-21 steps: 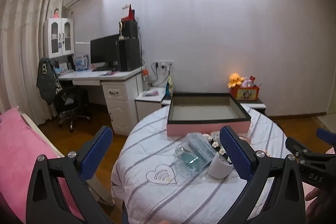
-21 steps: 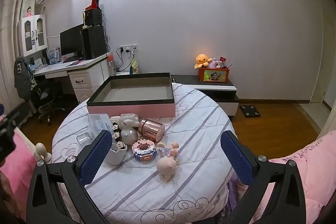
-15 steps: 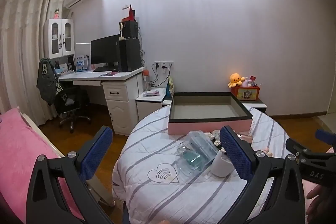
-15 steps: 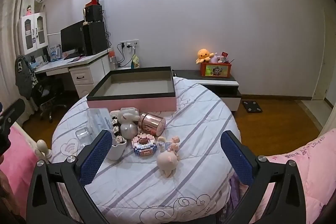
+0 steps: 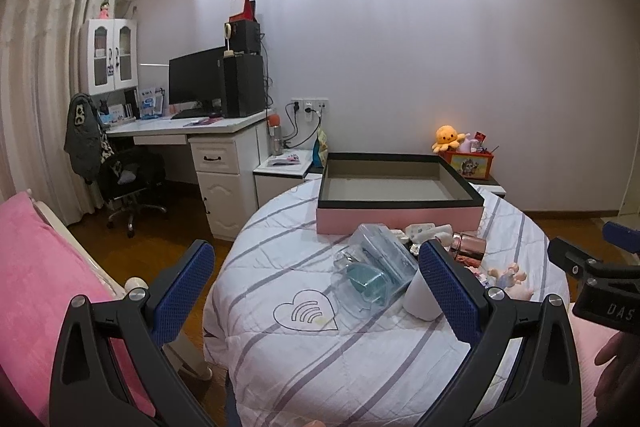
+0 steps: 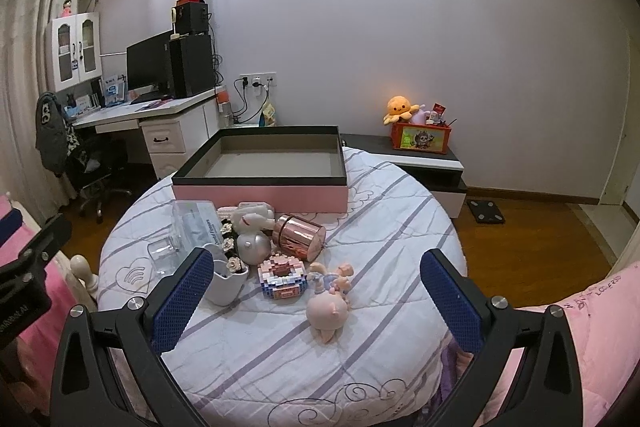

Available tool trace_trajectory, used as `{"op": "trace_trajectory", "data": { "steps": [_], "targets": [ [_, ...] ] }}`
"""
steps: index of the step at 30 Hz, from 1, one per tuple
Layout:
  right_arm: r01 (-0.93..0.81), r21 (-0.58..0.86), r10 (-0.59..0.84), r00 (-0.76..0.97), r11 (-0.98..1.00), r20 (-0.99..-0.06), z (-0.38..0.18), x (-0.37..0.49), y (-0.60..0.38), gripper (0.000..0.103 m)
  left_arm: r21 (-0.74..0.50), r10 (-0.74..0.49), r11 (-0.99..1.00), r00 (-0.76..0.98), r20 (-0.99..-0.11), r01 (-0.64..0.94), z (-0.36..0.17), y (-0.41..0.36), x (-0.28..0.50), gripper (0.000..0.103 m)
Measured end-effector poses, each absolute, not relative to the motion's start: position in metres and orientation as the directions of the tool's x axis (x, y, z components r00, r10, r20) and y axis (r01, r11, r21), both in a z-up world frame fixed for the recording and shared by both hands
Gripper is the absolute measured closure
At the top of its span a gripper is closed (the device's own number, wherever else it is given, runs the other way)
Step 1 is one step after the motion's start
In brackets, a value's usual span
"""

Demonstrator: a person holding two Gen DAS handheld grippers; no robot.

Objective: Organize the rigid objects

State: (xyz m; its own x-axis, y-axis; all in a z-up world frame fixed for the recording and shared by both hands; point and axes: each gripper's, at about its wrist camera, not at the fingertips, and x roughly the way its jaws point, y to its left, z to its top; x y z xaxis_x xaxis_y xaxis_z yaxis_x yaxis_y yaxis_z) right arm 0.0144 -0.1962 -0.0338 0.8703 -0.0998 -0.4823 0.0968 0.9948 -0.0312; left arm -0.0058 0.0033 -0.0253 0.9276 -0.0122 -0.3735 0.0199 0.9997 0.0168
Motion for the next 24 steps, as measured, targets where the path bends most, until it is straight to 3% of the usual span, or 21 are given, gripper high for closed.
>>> {"op": "trace_trajectory", "data": {
  "steps": [8, 24],
  "targets": [
    [0.099, -0.019, -0.095, 0.862, 0.995, -0.498, -0.040, 0.018, -0.196, 0.000, 0.014, -0.013, 1.000, 0.923, -0.384, 0.020, -0.031, 0.002, -0.006, 0.000],
    [0.121, -0.003, -0.110, 0.898, 0.993, -0.426, -0.018, 0.010, -0.190, 0.000, -0.005, -0.015, 1.000, 0.926, -0.377, 0.014, -0.020, 0.003, -0.011, 0.000]
  ]
}}
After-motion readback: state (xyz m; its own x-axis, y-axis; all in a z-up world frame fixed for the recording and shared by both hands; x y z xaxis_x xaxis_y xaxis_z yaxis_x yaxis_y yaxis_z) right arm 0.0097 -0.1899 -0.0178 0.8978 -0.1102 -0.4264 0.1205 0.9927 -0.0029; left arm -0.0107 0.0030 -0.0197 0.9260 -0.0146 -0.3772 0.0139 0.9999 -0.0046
